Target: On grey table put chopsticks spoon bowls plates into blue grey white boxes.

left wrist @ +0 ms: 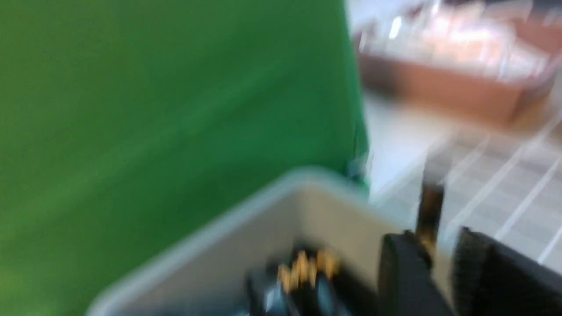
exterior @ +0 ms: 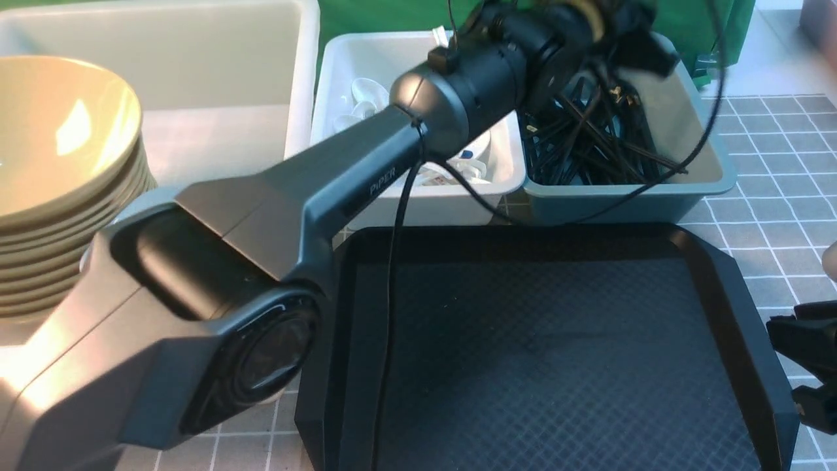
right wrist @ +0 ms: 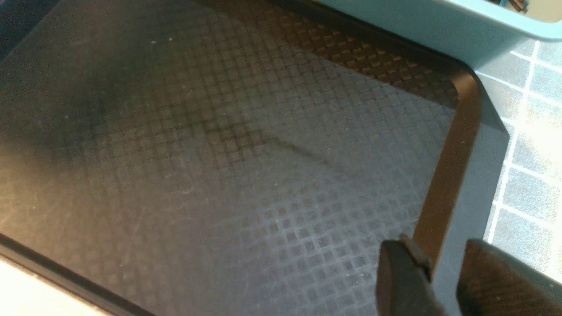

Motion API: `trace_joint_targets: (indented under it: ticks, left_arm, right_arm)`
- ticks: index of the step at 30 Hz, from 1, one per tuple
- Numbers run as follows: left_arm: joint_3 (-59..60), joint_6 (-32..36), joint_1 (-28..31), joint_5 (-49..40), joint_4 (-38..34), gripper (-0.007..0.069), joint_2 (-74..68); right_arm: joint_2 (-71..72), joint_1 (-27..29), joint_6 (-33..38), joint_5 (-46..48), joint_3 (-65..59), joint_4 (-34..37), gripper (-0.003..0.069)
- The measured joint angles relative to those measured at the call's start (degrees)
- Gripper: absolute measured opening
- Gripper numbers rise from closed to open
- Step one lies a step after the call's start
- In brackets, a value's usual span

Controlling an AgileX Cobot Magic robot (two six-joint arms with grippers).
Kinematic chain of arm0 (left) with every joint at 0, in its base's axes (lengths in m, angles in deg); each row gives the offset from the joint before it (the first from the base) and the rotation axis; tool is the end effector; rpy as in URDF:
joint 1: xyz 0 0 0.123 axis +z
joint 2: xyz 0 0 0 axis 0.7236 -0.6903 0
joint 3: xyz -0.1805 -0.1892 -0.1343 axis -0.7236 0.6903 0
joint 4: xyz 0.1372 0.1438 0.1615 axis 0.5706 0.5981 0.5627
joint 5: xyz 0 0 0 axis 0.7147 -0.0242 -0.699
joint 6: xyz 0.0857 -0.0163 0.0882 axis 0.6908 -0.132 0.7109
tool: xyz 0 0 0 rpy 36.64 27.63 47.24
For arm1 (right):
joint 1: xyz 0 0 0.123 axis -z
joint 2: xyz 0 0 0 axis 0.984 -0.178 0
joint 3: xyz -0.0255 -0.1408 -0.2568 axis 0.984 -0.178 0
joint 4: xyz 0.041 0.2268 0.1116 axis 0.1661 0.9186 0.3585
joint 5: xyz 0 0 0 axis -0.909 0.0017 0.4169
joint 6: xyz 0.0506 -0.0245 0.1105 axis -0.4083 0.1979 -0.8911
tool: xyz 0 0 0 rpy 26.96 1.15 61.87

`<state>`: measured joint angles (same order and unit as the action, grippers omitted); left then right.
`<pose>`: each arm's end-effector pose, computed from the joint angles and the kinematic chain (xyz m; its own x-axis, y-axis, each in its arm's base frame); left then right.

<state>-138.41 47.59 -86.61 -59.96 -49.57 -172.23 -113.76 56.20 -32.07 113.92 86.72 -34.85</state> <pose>0.4729 -0.3942 0.2827 -0.1118 0.2739 -0.9552 0.6389 0.7561 0.1420 0.1610 0.0588 0.2701 -0.6046 -0.2731 -0.7482 -0.3454 0.9364 -0.0627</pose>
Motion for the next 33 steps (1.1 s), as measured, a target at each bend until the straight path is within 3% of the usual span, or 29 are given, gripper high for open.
trace_joint_targets:
  ticks: [2, 5, 8, 11, 15, 16, 17, 18, 20, 26, 29, 33]
  left_arm:
    - [-0.5, 0.0, 0.1, -6.0, 0.0, 0.0299, 0.8]
    - [-1.8, 1.0, -0.3, -13.4, 0.0, 0.0316, 2.5]
    - [-5.0, 4.2, -1.5, -28.4, 1.0, 0.0219, 7.6]
    - [-7.6, 6.9, -3.3, -43.2, 2.9, 0.0057, 14.3]
    - [-8.1, 8.5, -4.1, -53.4, 3.7, 0.0000, 22.0]
    - [-7.7, 8.5, -4.1, -55.5, 3.9, -0.0008, 25.7]
    - [-7.3, 8.5, -4.1, -55.7, 3.9, -0.0008, 26.2]
    - [-4.5, 8.2, -4.0, -56.4, 4.6, -0.0010, 31.1]
    - [-1.4, 7.8, -4.0, -56.6, 4.7, -0.0010, 35.3]
    - [18.3, 5.5, -4.0, -53.7, 5.5, -0.0010, 51.7]
    - [37.6, 1.0, -4.0, -41.6, 10.1, -0.0008, 63.3]
    - [59.7, -8.2, -4.0, -26.2, 18.4, -0.0008, 76.4]
  right_arm:
    - [0.0, 0.0, 0.0, -0.2, 0.0, 0.0, 0.0225]
    - [0.0, 0.0, 0.0, -0.3, 0.0, 0.0, 0.0227]
    - [0.8, 0.0, 0.3, 0.0, 0.0, 0.0, 0.0227]
    - [5.0, 0.0, 2.2, 0.0, -0.4, -0.1, 0.0227]
    - [13.3, 0.0, 3.0, -2.0, -3.0, -0.4, 0.0197]
    - [18.5, 0.0, 3.0, -3.5, -5.0, -0.5, 0.0151]
    - [19.2, 0.0, 3.0, -3.7, -5.2, -0.5, 0.0137]
    - [26.0, 0.0, 2.9, -4.4, -7.9, -0.5, 0.0067]
    - [31.4, 0.0, 2.3, -4.8, -9.8, -0.5, 0.0041]
    - [42.8, 0.0, 0.9, -10.1, -17.0, -0.5, 0.0033]
    - [44.3, 0.0, 0.8, -16.6, -20.5, -0.5, 0.0033]
    - [44.4, 0.0, 0.1, -17.9, -22.8, -0.5, 0.0034]
